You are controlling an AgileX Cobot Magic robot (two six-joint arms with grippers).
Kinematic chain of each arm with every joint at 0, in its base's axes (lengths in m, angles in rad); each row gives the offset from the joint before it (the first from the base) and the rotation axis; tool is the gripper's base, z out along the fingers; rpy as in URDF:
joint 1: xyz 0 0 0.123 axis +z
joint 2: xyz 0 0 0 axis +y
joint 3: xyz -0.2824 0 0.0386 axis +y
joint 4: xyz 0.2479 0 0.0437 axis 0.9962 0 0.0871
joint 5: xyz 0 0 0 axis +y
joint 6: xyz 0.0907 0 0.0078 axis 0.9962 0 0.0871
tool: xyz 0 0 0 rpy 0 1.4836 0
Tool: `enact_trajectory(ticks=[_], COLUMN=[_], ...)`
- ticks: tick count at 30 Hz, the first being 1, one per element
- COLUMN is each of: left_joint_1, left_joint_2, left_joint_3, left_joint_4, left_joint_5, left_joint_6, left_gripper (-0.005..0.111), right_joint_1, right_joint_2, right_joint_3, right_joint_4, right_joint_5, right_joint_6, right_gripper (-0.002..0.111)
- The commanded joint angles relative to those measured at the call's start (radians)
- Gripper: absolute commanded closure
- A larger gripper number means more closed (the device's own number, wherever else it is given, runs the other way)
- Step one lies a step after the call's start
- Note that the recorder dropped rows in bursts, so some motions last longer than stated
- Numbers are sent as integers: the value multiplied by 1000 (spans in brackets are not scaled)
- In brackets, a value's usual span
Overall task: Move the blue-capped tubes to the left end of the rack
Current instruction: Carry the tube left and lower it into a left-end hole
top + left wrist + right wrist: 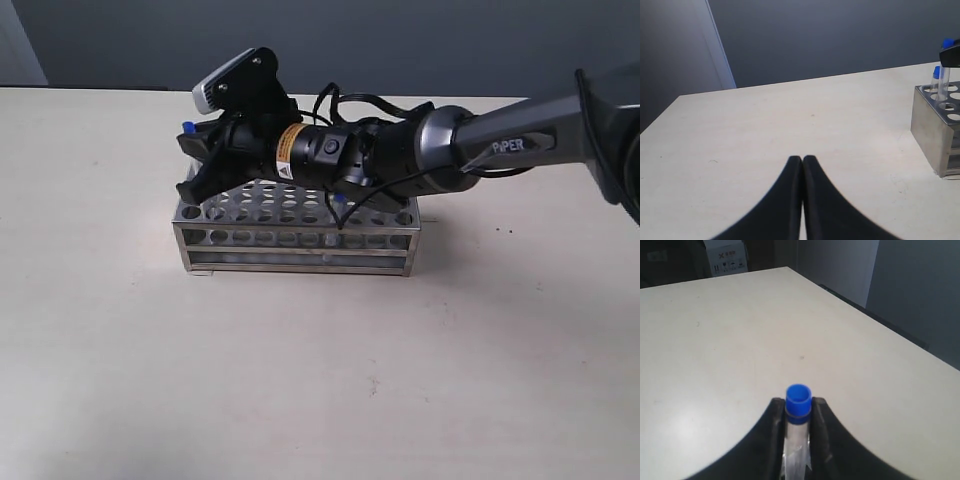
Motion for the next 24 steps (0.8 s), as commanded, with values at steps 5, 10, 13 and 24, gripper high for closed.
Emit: enact_trajectory(ticks=[5,10,13,24], left_joint_1=[-7,-7,-7,-7], left_joint_2=[4,4,4,4], left_joint_3=[-2,-2,-2,-2], left_joint_4=[-1,-1,-1,-1], left_joint_5=[-14,-14,-14,-14], left_joint_6=[-3,-3,-3,-3], left_gripper=[106,106,106,106], right_joint_1=[0,0,0,-52], right_joint_2=[14,14,14,-392], right_joint_3=[-3,-3,-3,161], right_joint_4=[-3,-3,-3,27], right_joint_5=[-13,0,16,223], right_joint_6=[5,5,5,-46], right_gripper=[100,74,73,73])
